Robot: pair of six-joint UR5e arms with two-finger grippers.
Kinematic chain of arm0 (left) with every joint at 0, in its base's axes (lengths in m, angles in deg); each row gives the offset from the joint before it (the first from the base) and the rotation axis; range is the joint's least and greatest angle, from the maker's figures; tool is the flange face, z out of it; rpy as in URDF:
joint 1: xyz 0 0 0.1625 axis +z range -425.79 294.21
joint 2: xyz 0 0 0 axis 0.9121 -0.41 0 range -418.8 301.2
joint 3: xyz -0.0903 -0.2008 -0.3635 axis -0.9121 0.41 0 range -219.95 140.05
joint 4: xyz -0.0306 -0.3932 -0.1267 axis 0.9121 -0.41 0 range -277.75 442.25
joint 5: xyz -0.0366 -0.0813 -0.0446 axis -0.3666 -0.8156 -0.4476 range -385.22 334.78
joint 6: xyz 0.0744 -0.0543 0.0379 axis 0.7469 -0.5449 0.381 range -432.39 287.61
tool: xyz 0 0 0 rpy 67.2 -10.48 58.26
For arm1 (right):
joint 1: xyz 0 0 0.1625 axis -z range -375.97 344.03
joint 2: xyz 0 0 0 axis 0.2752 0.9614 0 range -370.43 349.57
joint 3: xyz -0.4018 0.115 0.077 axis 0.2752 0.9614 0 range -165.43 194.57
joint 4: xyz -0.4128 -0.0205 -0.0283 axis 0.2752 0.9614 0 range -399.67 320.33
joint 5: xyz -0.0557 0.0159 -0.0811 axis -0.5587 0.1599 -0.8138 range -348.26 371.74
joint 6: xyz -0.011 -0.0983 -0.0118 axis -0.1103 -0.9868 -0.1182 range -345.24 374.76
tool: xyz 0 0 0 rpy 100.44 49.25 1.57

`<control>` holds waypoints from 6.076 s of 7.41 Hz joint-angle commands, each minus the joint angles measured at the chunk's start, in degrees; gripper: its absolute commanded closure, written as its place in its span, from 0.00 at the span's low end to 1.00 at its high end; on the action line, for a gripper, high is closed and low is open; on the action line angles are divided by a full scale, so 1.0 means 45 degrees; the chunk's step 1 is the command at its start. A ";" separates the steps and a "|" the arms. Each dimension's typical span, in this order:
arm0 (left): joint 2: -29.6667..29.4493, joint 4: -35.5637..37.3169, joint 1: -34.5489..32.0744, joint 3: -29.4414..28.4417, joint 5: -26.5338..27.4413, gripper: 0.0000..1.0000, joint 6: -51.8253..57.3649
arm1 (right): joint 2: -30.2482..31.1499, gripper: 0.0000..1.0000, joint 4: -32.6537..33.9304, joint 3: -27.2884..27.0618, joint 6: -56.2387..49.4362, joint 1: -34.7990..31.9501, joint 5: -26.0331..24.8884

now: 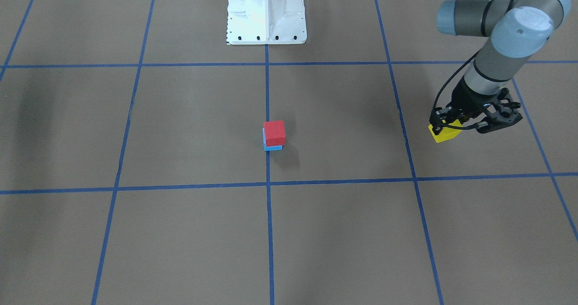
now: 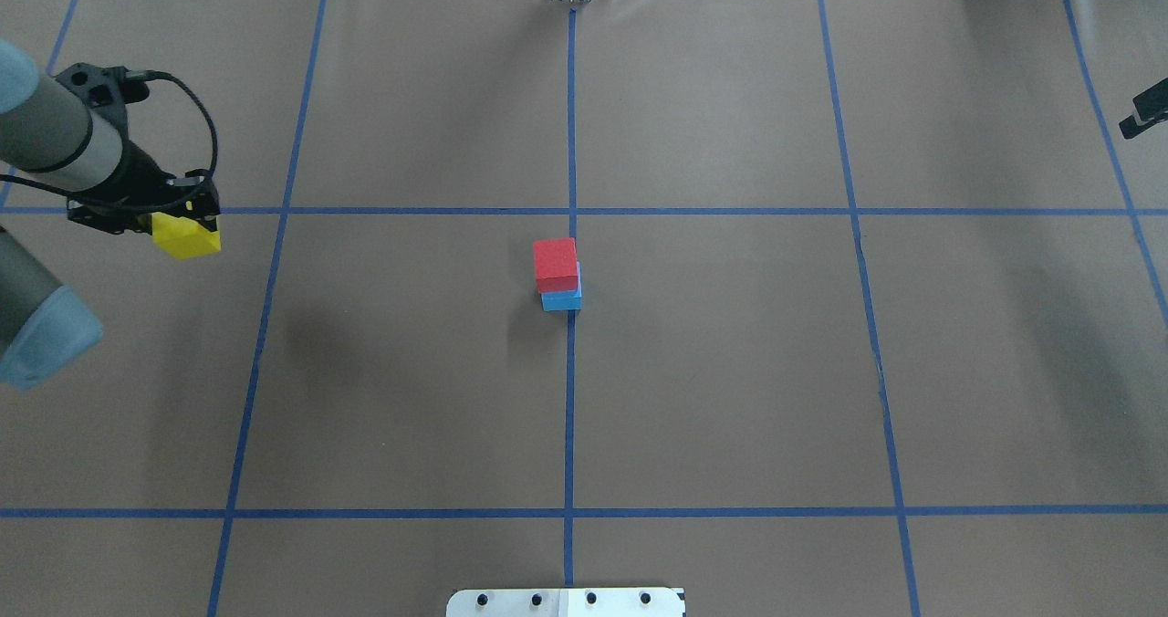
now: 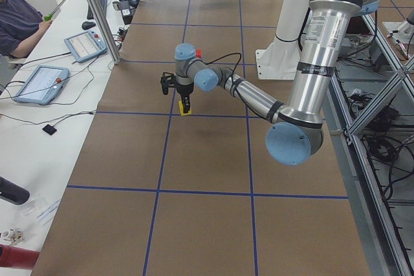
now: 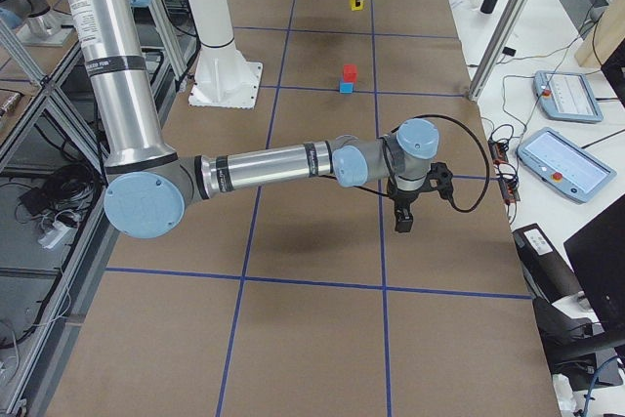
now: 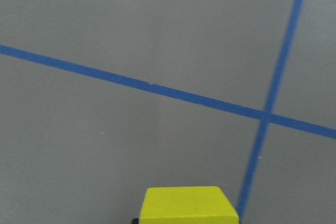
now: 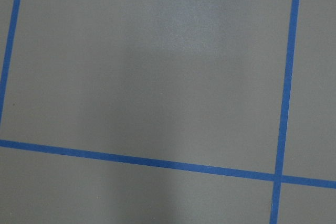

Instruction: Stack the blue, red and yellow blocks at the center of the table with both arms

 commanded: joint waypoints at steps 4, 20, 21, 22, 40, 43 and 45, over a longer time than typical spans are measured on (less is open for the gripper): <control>-0.6997 0.3240 0.2613 -0.2523 0.0479 1.00 -0.1948 | 0.0013 0.00 0.0004 -0.0013 0.0024 0.0000 0.0061; -0.8531 0.1735 0.3787 -0.5189 0.1048 0.75 -0.2672 | 0.0033 0.00 -0.0015 0.0007 0.0024 0.0000 0.0022; -0.8512 0.1736 0.3787 -0.5189 0.1048 0.21 -0.2790 | 0.0032 0.00 -0.0015 0.0007 0.0024 0.0000 0.0022; -0.8473 0.1755 0.3787 -0.5169 0.1048 0.01 -0.2810 | 0.0032 0.00 -0.0015 0.0007 0.0024 0.0000 0.0022; 0.3188 0.1368 -0.7756 -0.2468 -0.2309 0.00 1.6076 | 0.1769 0.00 -0.0015 -0.1009 0.0063 -0.0878 0.0256; 0.3286 0.0292 -0.7872 -0.3470 -0.2369 0.00 1.5941 | 0.2413 0.00 -0.0015 -0.1437 0.0063 -0.0937 0.0354; 0.3246 0.0388 -0.7873 -0.3489 -0.3187 0.00 1.5475 | 0.2435 0.00 0.0101 -0.1400 0.0102 -0.1034 0.0587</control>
